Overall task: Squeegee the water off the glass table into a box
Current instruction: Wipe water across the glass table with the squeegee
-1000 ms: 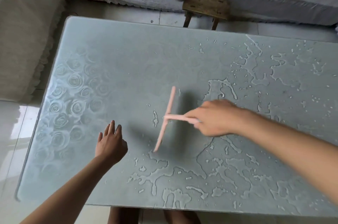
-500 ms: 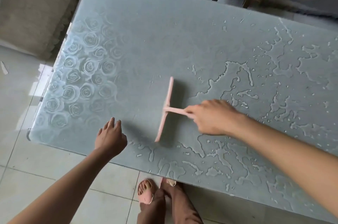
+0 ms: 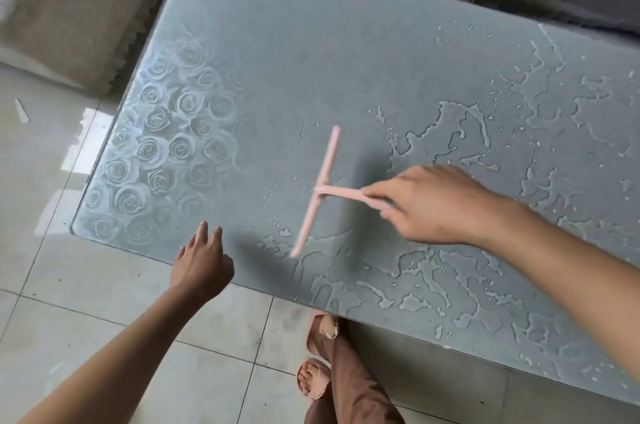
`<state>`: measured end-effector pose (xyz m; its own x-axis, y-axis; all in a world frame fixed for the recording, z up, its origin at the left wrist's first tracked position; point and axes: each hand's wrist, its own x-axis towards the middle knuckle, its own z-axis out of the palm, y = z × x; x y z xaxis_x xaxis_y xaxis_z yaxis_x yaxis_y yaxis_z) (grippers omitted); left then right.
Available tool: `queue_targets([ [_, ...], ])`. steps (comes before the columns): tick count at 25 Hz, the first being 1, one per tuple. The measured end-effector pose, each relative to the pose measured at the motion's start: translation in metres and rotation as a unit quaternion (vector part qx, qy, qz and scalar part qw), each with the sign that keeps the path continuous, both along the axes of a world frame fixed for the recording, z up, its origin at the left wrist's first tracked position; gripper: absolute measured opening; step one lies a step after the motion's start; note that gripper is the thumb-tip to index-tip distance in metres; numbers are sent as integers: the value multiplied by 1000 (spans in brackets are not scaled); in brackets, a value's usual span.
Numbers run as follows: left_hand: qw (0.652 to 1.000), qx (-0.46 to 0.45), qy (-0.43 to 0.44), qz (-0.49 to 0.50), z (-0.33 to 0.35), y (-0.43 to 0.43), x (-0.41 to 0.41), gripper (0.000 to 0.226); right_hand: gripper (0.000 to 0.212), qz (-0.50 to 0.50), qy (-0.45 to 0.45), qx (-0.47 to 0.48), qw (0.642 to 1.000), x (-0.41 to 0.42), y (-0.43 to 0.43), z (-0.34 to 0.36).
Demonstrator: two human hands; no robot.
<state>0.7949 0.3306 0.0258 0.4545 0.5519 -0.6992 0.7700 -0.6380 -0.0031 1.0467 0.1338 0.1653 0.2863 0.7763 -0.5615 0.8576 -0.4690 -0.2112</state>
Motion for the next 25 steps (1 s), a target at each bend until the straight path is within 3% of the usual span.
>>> queue_targets([
  [7,999,15,4,38,4,1,-38,62,30,84,12,8,996,-102,87,-47],
  [15,998,-14,-8,57,-5,-10,-49,60,32,-40,32,-71,996,-73,0,-46],
  [20,999,-23,-26,34,-11,-18,-47,59,30,-23,-53,-135,989,-53,-46,-15],
  [23,999,-22,-34,20,-14,-20,-49,60,31,-1,-85,-109,990,-66,-39,7],
  [25,999,-21,-33,22,-13,-20,-51,61,33,6,-41,-62,997,-88,-12,6],
])
